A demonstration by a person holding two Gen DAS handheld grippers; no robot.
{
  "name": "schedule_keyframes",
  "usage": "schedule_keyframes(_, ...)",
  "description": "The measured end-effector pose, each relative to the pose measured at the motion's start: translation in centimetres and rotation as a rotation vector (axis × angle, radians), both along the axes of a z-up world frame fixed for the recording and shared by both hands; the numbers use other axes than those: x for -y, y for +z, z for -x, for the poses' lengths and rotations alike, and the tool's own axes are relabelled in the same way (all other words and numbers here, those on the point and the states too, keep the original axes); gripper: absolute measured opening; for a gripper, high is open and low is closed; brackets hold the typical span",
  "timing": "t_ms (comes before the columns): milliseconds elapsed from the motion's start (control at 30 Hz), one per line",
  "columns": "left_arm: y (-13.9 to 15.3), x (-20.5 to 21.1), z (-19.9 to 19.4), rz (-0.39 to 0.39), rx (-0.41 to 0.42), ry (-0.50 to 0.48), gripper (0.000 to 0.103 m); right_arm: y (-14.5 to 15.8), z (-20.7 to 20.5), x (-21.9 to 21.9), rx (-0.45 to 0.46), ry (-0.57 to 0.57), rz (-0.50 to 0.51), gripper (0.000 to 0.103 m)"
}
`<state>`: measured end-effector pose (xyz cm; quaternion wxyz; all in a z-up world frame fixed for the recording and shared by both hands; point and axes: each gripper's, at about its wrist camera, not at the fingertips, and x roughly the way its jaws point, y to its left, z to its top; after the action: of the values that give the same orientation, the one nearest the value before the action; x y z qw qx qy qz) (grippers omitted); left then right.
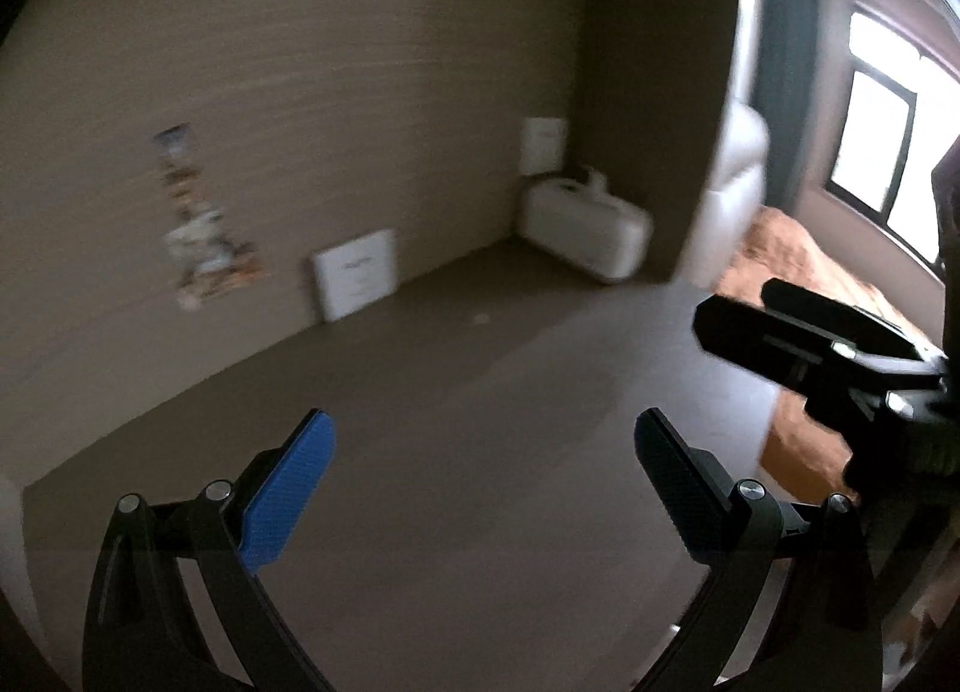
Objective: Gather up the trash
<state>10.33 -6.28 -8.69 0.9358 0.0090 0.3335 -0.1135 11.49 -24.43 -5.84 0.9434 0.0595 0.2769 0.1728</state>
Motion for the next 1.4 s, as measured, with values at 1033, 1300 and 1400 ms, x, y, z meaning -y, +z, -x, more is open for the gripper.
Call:
schedule_keyframes(1033,2.1,-11.6,2.6,-0.017,0.097,0.211,0.098,1.8,0.5,-10.6,0.055,0.107,0.06,0.098)
schedule_keyframes(1300,2.4,-11.5,2.6,-0.034,0.109,0.223,0.098,1.6,0.9,-9.8,0.051,0.076,0.043,0.098)
schedule_keyframes(1400,2.3,-11.4,2.5,-0.043,0.099,0.216,0.098,1.6,1.1,-9.7,0.05,0.062,0.044,0.098)
